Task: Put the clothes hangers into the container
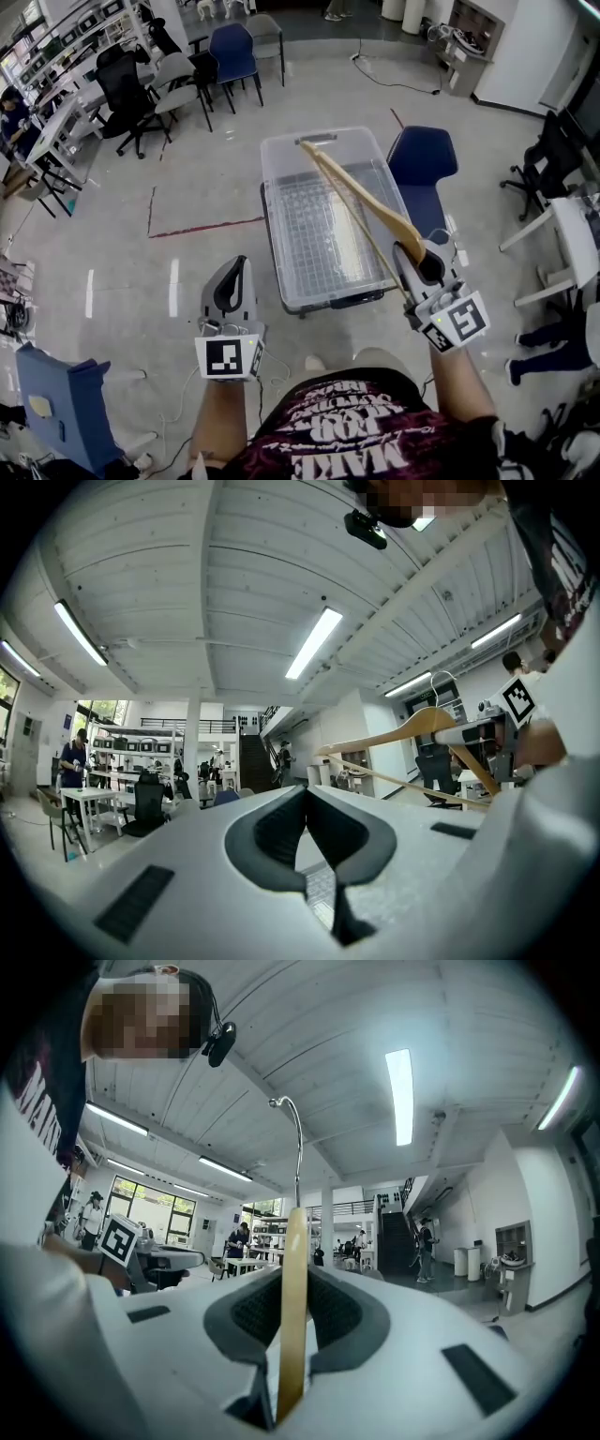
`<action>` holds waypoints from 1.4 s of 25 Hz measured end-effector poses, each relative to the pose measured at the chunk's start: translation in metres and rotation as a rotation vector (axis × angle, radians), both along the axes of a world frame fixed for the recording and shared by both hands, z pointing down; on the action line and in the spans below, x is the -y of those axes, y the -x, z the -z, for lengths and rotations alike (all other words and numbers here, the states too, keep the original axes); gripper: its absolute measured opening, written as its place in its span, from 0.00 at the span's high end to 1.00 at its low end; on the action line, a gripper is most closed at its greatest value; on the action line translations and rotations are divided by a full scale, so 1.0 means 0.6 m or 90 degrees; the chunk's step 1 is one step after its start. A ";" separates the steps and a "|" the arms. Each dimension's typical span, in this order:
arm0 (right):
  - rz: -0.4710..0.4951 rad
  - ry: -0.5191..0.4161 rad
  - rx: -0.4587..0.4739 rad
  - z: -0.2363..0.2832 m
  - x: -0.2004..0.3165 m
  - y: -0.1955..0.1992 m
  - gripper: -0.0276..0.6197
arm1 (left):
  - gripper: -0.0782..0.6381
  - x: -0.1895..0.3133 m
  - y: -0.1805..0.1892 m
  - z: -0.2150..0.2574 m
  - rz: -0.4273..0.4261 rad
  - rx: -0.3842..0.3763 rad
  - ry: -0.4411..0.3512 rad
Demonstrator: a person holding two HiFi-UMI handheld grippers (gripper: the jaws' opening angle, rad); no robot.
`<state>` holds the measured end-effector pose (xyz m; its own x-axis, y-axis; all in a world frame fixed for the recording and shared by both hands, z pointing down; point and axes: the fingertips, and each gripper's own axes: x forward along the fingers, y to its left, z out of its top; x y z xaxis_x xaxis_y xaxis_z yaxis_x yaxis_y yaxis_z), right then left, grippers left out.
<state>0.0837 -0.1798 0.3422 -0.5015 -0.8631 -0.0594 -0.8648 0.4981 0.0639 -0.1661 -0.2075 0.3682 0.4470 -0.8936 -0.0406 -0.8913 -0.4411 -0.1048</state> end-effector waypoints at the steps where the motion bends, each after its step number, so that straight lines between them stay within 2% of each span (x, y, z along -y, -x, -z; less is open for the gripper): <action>1: 0.002 0.008 -0.003 -0.005 0.002 0.004 0.87 | 0.88 0.000 -0.001 -0.003 -0.005 -0.004 0.001; 5: 0.008 0.038 -0.008 -0.022 0.016 0.014 0.87 | 0.88 0.002 0.001 -0.015 -0.006 -0.014 0.007; 14: 0.035 0.044 -0.010 -0.038 0.056 0.054 0.87 | 0.88 0.018 0.032 -0.028 0.008 -0.020 0.017; 20: 0.031 0.065 -0.004 -0.073 0.089 0.041 0.87 | 0.88 0.043 0.018 -0.037 0.009 -0.009 0.024; 26: 0.029 0.080 0.004 -0.095 0.136 0.000 0.87 | 0.88 0.083 -0.019 -0.041 0.010 0.000 0.031; 35: 0.047 0.145 -0.004 -0.187 0.230 -0.016 0.87 | 0.88 0.143 -0.033 -0.055 0.036 0.008 0.049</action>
<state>0.0934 -0.3181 0.4547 -0.5633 -0.8150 0.1359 -0.8256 0.5618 -0.0528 -0.1463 -0.2931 0.4014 0.3955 -0.9178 0.0341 -0.9139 -0.3970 -0.0846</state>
